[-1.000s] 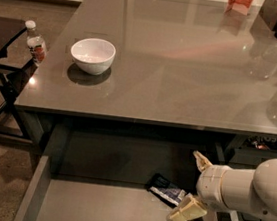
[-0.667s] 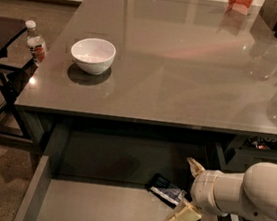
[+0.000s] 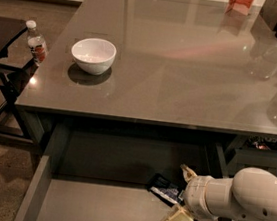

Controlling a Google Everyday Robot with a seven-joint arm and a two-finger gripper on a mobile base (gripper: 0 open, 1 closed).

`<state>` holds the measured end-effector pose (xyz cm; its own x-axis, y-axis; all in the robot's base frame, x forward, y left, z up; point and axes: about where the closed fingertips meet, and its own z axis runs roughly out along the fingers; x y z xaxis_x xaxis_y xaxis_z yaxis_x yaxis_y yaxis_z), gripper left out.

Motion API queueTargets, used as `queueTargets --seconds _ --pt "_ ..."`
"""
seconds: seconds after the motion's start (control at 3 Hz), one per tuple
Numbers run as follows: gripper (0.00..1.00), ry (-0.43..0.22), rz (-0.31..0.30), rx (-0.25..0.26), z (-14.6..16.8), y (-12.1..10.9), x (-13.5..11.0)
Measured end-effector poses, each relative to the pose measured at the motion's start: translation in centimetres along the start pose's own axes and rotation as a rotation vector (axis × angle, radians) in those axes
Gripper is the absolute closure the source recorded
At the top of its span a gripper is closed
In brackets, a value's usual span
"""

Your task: Pick rxbar blueberry from top drawer and place on counter

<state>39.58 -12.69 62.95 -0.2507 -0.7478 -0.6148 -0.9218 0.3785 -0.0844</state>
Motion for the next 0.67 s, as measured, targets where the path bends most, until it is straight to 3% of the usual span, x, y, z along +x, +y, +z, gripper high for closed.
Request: queueTargets --seconds 0.67 --pt "0.0 0.014 0.061 -0.017 2.5 0.1 1.4"
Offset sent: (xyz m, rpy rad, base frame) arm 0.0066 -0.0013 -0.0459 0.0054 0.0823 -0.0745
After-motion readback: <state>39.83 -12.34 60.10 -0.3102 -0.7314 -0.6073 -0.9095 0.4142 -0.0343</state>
